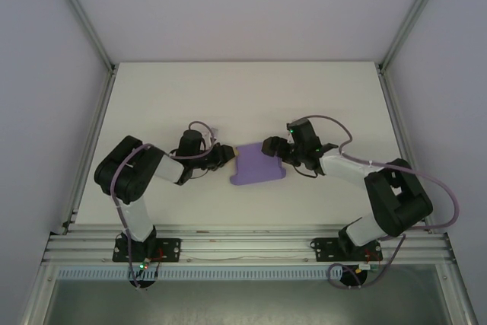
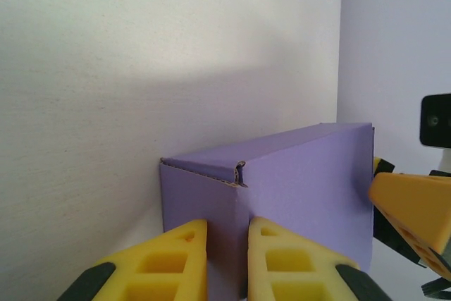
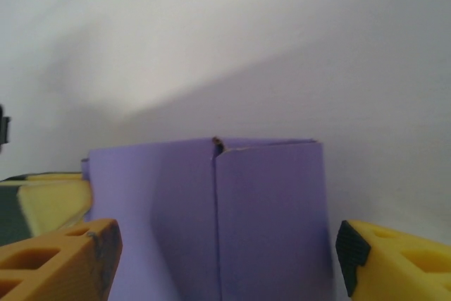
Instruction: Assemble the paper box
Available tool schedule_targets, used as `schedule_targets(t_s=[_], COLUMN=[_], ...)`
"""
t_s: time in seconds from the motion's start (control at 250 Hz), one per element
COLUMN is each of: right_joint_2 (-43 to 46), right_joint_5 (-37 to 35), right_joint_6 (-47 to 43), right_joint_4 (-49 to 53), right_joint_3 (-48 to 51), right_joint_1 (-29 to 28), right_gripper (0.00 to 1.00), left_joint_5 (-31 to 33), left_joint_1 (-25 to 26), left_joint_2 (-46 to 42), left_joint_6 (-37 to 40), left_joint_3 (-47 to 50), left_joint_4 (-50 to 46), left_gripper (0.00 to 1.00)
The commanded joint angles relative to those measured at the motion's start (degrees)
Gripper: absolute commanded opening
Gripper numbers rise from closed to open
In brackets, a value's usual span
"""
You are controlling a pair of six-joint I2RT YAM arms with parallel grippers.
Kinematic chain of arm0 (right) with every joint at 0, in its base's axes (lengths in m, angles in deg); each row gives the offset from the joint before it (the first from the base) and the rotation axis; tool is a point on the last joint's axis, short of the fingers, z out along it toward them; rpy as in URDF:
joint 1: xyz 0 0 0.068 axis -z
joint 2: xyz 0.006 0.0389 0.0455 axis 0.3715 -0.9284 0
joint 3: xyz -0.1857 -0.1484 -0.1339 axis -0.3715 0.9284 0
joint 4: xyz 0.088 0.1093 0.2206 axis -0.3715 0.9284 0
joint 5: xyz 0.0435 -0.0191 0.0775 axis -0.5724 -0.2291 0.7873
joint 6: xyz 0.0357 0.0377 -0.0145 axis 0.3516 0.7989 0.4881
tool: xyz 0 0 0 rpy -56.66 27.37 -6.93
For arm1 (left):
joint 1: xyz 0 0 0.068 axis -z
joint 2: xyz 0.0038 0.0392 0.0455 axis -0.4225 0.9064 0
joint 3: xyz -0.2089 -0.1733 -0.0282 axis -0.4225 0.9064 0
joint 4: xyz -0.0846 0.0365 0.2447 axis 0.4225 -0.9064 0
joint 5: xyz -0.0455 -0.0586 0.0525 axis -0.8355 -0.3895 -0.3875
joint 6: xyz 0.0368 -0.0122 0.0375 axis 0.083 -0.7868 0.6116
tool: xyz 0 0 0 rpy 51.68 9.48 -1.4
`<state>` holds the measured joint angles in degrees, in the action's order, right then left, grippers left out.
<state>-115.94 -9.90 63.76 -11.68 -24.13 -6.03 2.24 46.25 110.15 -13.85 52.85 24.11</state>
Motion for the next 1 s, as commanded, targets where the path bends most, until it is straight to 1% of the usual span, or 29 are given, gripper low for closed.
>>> schedule_targets(t_s=[0.0, 0.06, 0.192, 0.264, 0.34, 0.408, 0.492, 0.52, 0.58, 0.612, 0.624, 0.696, 0.755, 0.823, 0.903, 0.995], right_joint_2=[-1.12, -1.1, -0.78, -0.35, 0.43, 1.09, 2.09, 2.5, 3.57, 4.17, 4.37, 5.61, 6.36, 6.57, 5.59, 3.07], right_joint_5=[11.43, 13.35, 17.68, 17.94, 16.86, 15.96, 14.09, 13.16, 11.9, 11.59, 11.48, 10.63, 9.82, 9.15, 10.89, 17.95], right_joint_6=[3.65, 5.03, 5.99, 6.24, 6.48, 6.42, 5.95, 6.05, 6.41, 6.7, 6.79, 8.49, 10.17, 12.18, 16.03, 21.38], right_joint_4=[-6.2, -8.39, -10.81, -11.45, -11.39, -10.3, -7.31, -6.09, -3.99, -3.04, -2.69, 0.23, 2.63, 5.78, 10.2, 14.93], right_joint_3=[1.48, 2.08, 2.28, 2.29, 2.1, 1.66, 0.68, 0.42, -0.34, -0.56, -0.72, -2.07, -3.35, -5.1, -7.85, -11.79], right_joint_1=[0.65, 0.85, 0.94, 0.94, 1.01, 1.15, 1.29, 1.35, 1.63, 1.88, 1.97, 2.71, 3.43, 4.72, 7.24, 10.6], right_gripper=[0.79, 0.77, 0.76, 0.7, 0.57, 0.54, 0.49, 0.48, 0.44, 0.44, 0.44, 0.45, 0.45, 0.44, 0.42, 0.4], left_joint_5=[-0.61, -0.72, -1.65, -2.1, -2.53, -2.64, -2.04, -1.63, -0.12, 1.16, 1.61, 5.97, 12.51, 20.32, 22.12, 21.4], left_joint_1=[-0.41, -0.51, -0.73, -0.74, -0.74, -0.78, -0.78, -0.82, -0.72, -0.63, -0.6, 0.39, 2.53, 5.83, 8.84, 11.03], left_joint_2=[1.55, 1.79, 2.57, 2.68, 2.32, 0.91, -2.22, -3.63, -7.26, -9.28, -10.16, -15.09, -19.0, -22.33, -24.81, -26.86], left_joint_6=[0.96, 1.45, 2.38, 2.38, 2.78, 4.22, 7.28, 8.81, 13.2, 15.98, 17.25, 26.19, 35.31, 45.02, 55.3, 63.84], left_joint_3=[0.81, 0.92, 0.72, 0.66, 0.38, -0.47, -2.38, -3.11, -5.24, -6.56, -7.06, -10.23, -12.79, -14.8, -16.19, -16.88], left_joint_4=[0.1, 0.56, 1.77, 2.79, 3.91, 3.18, 0.12, -1.61, -6.8, -10.23, -11.62, -19.86, -26.94, -32.27, -35.79, -38.61], left_gripper=[0.17, 0.17, 0.18, 0.19, 0.25, 0.3, 0.44, 0.52, 0.76, 0.98, 1.0, 1.0, 1.0, 1.0, 1.0, 1.0])
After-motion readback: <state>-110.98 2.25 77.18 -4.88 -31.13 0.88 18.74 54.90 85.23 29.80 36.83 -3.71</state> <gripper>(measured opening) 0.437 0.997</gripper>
